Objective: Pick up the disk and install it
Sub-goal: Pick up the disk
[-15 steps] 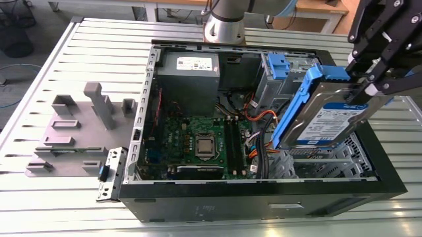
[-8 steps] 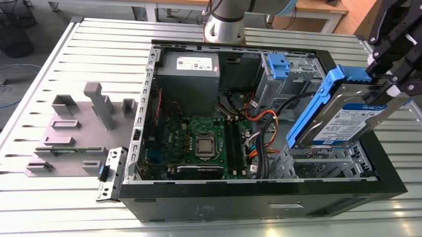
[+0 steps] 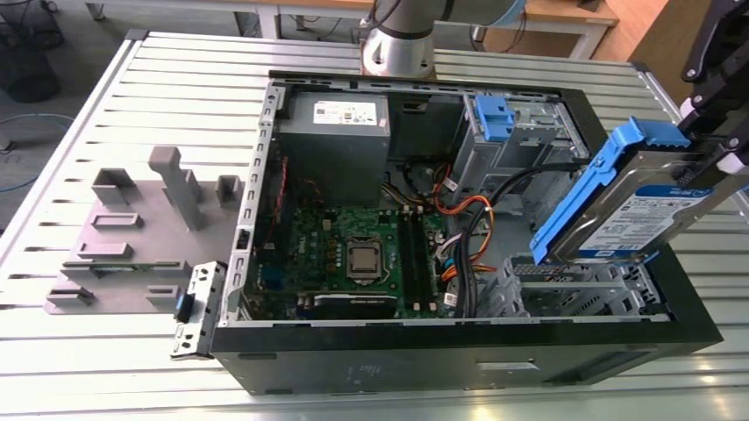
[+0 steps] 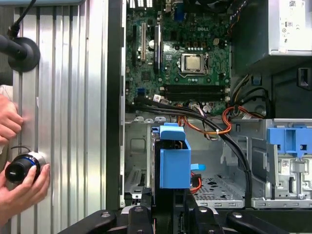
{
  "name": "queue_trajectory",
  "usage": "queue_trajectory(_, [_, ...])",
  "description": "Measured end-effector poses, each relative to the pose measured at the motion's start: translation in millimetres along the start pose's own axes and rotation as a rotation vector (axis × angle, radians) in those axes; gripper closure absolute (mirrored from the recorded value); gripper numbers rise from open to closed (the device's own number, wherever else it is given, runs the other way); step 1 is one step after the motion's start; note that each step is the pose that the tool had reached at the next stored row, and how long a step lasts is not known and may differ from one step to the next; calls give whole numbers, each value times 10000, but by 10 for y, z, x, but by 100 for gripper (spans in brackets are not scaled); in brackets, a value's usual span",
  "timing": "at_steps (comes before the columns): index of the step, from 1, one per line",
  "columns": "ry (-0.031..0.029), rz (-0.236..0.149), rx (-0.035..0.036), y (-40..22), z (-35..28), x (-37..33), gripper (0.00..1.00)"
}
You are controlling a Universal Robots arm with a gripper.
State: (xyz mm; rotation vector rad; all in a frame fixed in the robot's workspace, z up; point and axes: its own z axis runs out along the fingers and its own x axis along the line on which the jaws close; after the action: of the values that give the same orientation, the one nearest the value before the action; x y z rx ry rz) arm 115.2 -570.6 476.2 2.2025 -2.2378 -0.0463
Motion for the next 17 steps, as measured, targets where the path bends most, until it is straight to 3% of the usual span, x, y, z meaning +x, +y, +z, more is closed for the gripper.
queue_trajectory(5, [0,1,0,-1,5,1,65])
queue_trajectory(10, [8,1,0,-3,79,2,65])
queue_trajectory(13, [44,2,1,-4,132,4,65])
queue_trajectory(17, [60,2,1,-4,156,4,65])
